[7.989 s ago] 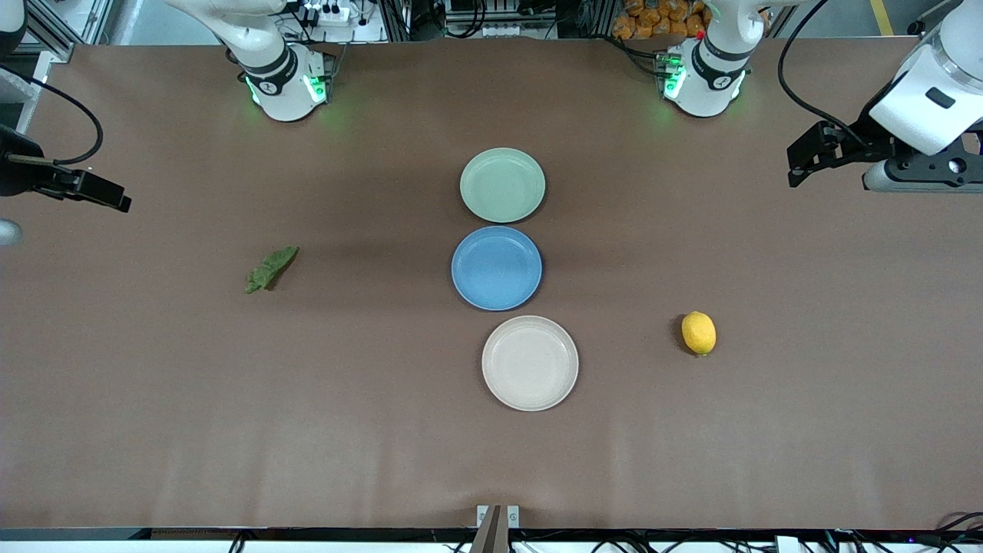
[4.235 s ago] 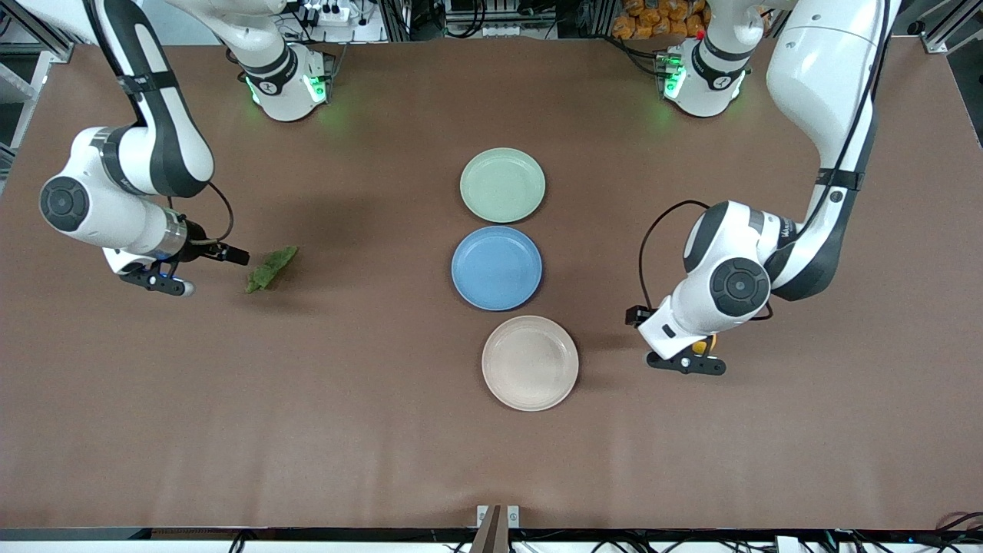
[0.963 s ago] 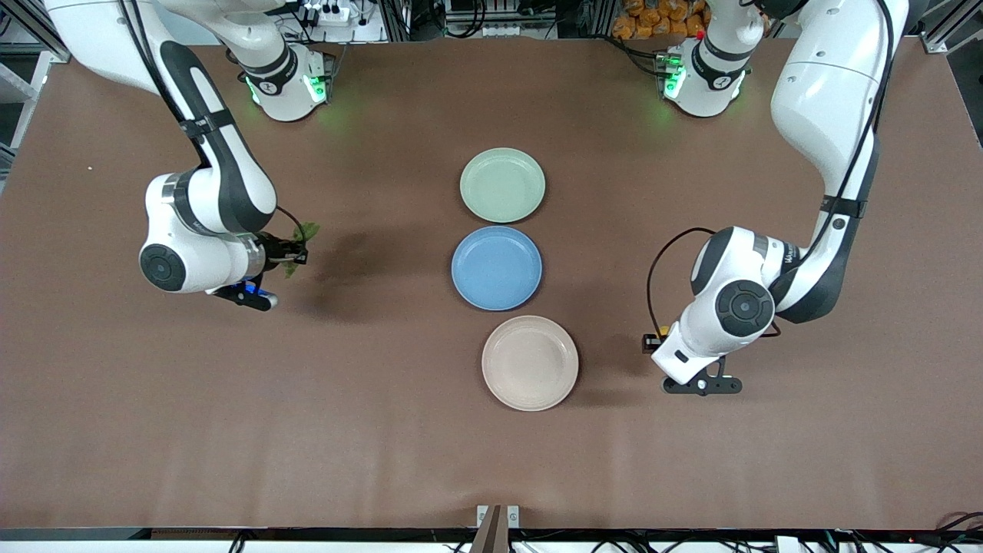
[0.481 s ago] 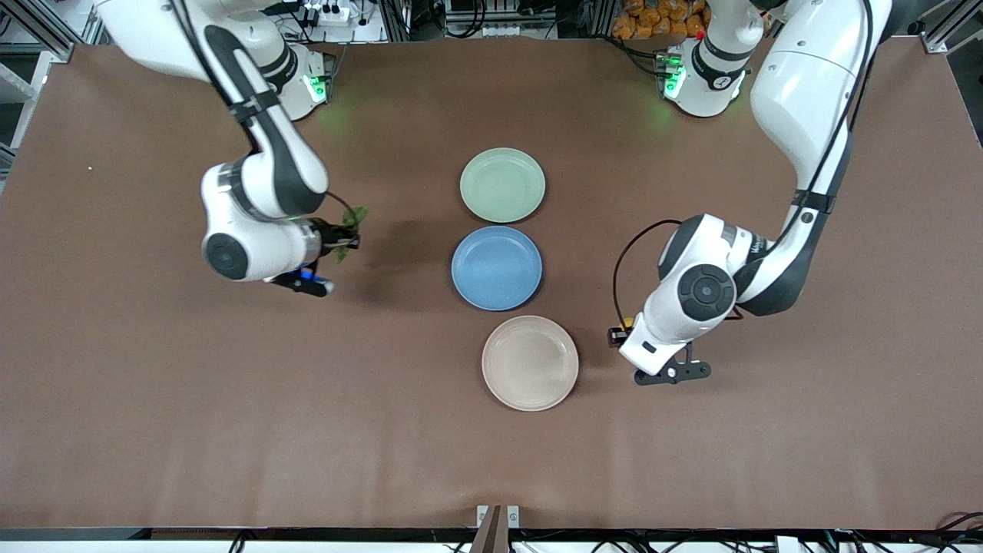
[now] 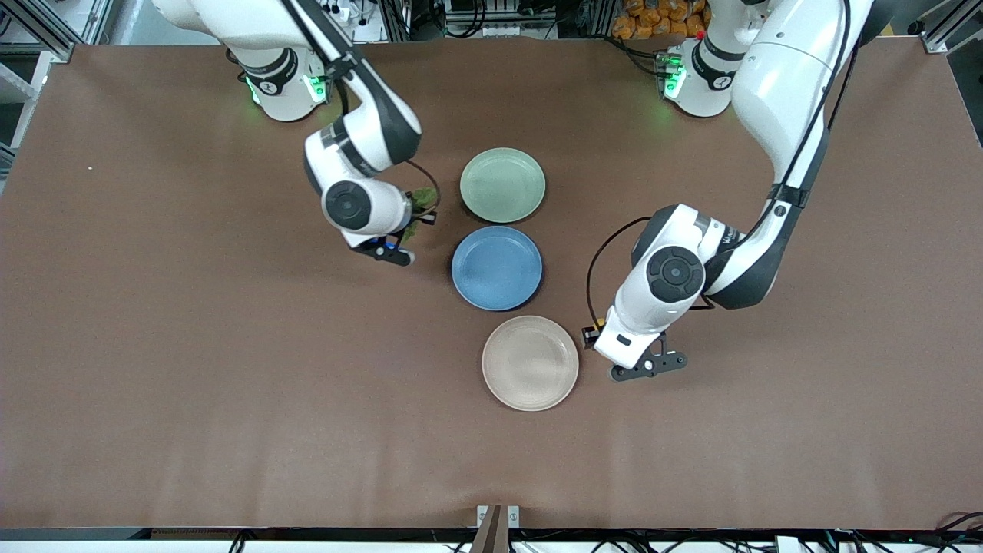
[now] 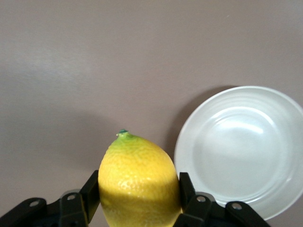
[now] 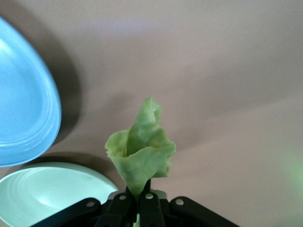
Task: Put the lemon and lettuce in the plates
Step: 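Carry the lemon to the cream plate while the right gripper carries lettuce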
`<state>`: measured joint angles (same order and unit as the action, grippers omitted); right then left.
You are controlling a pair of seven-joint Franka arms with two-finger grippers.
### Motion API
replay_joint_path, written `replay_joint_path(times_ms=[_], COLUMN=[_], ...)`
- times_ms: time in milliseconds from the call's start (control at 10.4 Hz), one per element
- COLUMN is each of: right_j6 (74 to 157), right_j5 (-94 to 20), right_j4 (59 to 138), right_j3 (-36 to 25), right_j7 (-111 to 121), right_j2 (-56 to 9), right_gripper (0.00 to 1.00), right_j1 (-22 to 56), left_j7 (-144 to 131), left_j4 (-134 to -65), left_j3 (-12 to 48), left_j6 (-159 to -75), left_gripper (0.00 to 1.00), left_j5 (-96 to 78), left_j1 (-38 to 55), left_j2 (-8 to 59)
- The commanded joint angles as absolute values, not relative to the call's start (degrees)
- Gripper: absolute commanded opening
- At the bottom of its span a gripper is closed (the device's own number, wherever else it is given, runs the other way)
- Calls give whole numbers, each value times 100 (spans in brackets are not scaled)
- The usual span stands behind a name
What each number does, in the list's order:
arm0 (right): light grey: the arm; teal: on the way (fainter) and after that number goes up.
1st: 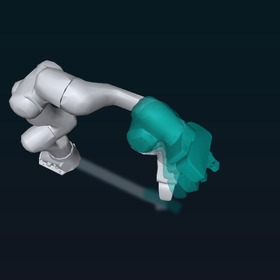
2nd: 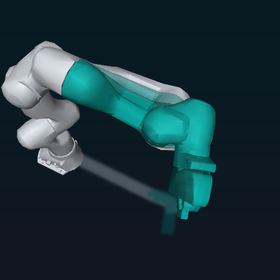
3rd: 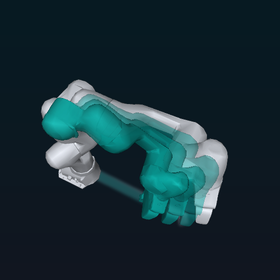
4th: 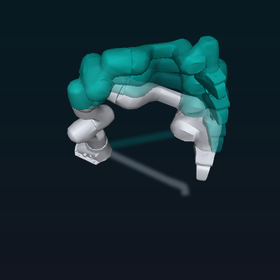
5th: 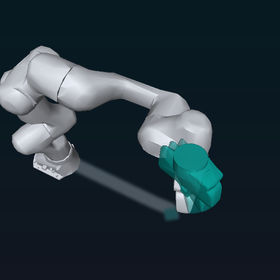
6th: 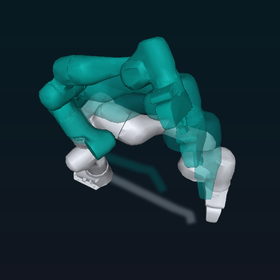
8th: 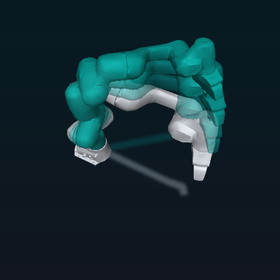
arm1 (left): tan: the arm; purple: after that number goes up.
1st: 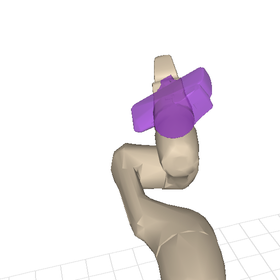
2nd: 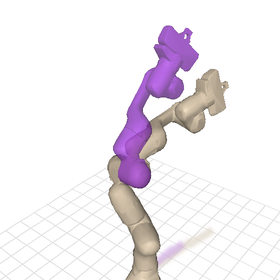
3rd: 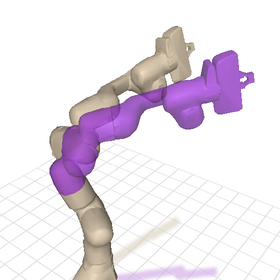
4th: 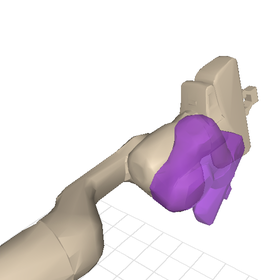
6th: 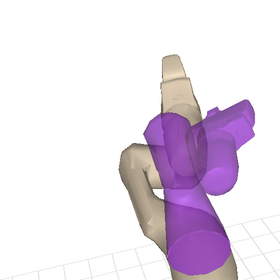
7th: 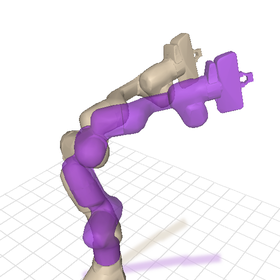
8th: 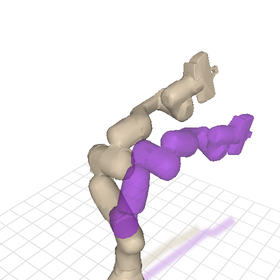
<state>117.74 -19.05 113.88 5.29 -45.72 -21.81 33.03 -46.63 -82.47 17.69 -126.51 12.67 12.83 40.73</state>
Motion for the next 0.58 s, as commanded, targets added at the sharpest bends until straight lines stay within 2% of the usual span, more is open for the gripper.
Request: replay_joint_path(times_ms=[0, 481], right_j6=[11839, 12295], right_j5=[-1986, -2241], right_j4=[11276, 11276], right_j3=[483, 475], right_j7=[-5008, -6001], right_j2=[-2276, -2329], right_gripper=[0, 0], right_j1=[3655, 4463], left_j7=[-5157, -5957], left_j4=[-8183, -8183], left_j3=[1723, 1583], left_j6=[-13120, -14350], left_gripper=[0, 0], left_j5=[1160, 1213], left_j1=[1458, 1862], left_j2=[4236, 4587])
